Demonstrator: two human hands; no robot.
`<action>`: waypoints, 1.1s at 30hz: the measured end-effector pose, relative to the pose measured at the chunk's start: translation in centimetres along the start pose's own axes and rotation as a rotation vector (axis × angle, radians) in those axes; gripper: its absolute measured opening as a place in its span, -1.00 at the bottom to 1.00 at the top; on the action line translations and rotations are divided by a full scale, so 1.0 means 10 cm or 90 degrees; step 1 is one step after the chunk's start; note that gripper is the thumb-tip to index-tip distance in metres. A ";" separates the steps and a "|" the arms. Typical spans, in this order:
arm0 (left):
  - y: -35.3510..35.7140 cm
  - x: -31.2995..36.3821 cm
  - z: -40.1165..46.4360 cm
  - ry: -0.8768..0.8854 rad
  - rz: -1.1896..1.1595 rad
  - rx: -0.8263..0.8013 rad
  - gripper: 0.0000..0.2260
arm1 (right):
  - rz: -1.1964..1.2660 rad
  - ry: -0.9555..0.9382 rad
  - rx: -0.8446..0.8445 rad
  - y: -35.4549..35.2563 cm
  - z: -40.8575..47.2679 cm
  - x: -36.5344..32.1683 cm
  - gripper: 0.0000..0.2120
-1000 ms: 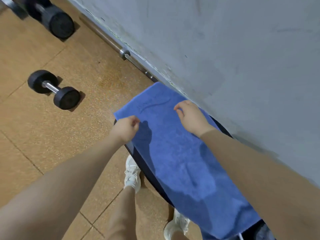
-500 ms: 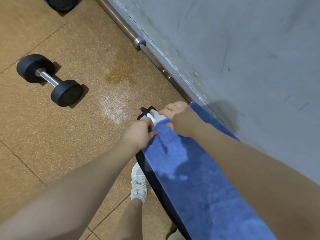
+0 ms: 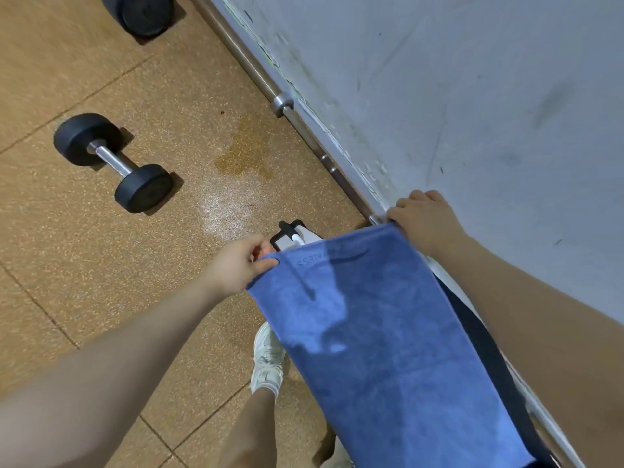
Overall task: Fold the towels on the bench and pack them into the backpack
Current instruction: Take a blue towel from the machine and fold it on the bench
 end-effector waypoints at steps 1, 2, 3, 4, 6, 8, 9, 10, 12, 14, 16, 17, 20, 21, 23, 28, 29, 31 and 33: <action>-0.05 0.02 -0.02 0.004 0.007 0.013 -0.76 | 0.019 0.029 0.012 -0.03 0.00 0.05 -0.75; -0.10 0.05 -0.04 0.010 0.017 0.032 -0.76 | 0.078 0.069 0.029 -0.09 0.01 0.09 -0.75; -0.14 0.09 -0.06 0.016 0.024 0.059 -0.77 | 0.165 0.121 0.056 -0.17 0.02 0.13 -0.75; -0.17 0.13 -0.09 0.020 0.024 0.093 -0.77 | 0.251 0.178 0.097 -0.25 0.03 0.16 -0.76; -0.21 0.20 -0.17 0.024 -0.018 0.146 -0.77 | 0.392 0.281 0.192 -0.40 0.00 0.19 -0.79; -0.14 0.27 -0.29 0.018 -0.135 0.117 -0.81 | 0.504 0.348 0.198 -0.39 -0.12 0.20 -0.83; -0.07 0.32 -0.36 0.016 -0.185 0.080 -0.83 | 0.533 0.355 0.175 -0.33 -0.21 0.19 -0.84; 0.02 0.36 -0.45 0.015 -0.210 0.041 -0.85 | 0.539 0.348 0.149 -0.25 -0.31 0.19 -0.85; 0.25 0.42 -0.64 0.017 -0.204 -0.025 -0.90 | 0.533 0.326 0.108 -0.07 -0.59 0.18 -0.85; 0.52 0.45 -0.85 0.017 -0.188 -0.069 -0.91 | 0.559 0.334 0.069 0.13 -0.95 0.14 -0.85; 0.81 0.47 -1.07 0.030 -0.160 -0.100 -0.89 | 0.593 0.347 0.041 0.32 -1.35 0.08 -0.82; 0.97 0.48 -1.18 0.042 -0.140 -0.114 -0.89 | 0.605 0.349 0.035 0.41 -1.54 0.05 -0.80; 1.46 0.46 -1.55 0.065 -0.101 -0.150 -0.87 | 0.653 0.364 0.017 0.70 -2.09 -0.01 -0.82; 1.63 0.45 -1.67 0.065 -0.088 -0.164 -0.88 | 0.689 0.385 0.004 0.81 -2.27 -0.02 -0.84; 1.99 0.39 -1.90 0.066 -0.048 -0.196 -0.88 | 0.791 0.444 -0.032 1.05 -2.66 -0.03 -0.84; 2.84 0.18 -2.36 0.073 0.064 -0.271 -0.85 | 0.810 0.500 -0.059 1.56 -3.56 -0.10 -0.80; 3.00 0.14 -2.43 0.077 0.089 -0.292 -0.82 | 0.811 0.508 -0.048 1.66 -3.69 -0.11 -0.79; 3.30 0.03 -2.52 0.090 0.153 -0.337 -0.80 | 0.843 0.554 -0.043 1.88 -3.91 -0.18 -0.75; 3.58 -0.12 -2.57 0.083 0.208 -0.385 -0.83 | 0.868 0.606 -0.019 2.08 -4.05 -0.25 -0.73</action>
Point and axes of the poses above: each hand's wrist, its own z-axis towards the middle knuckle, its own y-axis out of the palm, x = y × z, the point moved 4 cm from there along z, towards the middle knuckle, and after that the axes turned 12 degrees about -z, right-handed, at the moved point
